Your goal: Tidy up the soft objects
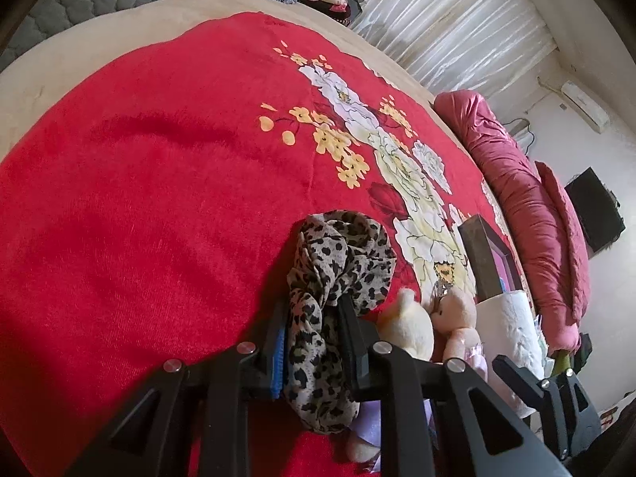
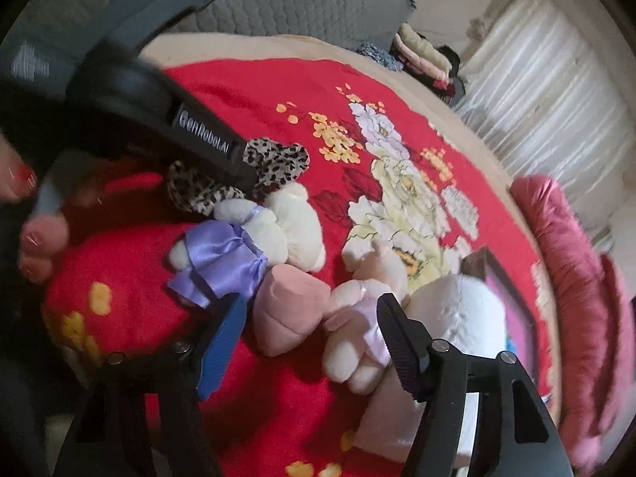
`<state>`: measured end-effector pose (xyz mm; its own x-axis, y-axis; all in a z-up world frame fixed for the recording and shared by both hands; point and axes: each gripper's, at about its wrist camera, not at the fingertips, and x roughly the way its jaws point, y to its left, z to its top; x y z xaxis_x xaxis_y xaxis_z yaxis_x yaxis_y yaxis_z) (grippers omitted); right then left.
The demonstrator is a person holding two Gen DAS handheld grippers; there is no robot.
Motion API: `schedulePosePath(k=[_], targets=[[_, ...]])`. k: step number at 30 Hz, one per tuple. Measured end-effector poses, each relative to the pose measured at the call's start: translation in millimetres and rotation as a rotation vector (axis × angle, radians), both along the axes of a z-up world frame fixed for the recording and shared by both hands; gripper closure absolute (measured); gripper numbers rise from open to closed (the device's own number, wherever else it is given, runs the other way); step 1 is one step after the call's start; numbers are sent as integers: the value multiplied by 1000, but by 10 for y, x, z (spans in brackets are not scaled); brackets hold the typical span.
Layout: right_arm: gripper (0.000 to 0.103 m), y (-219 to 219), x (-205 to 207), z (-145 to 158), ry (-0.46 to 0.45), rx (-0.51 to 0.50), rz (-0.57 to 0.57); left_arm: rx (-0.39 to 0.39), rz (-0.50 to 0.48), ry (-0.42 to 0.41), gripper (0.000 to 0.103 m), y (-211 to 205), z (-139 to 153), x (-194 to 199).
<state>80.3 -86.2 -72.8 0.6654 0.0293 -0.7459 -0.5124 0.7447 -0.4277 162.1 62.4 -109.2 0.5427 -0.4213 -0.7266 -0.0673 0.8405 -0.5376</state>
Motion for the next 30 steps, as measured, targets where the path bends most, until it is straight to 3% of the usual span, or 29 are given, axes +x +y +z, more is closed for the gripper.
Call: schedulePosePath(k=[5, 8, 12, 22, 30], targets=[[41, 76, 32, -138, -19, -88, 42, -9, 2, 3, 80, 20, -12, 6], [54, 129, 33, -217, -19, -122, 77, -8, 3, 2, 80, 20, -15, 8], [57, 155, 66, -330, -15, -143, 109, 5, -3, -2, 80, 22, -8, 3], [58, -152, 98, -89, 53, 113, 17, 25, -18, -31, 83, -21, 27, -6], [58, -294, 2, 172, 59, 254, -46, 56, -34, -84, 84, -78, 148, -60]])
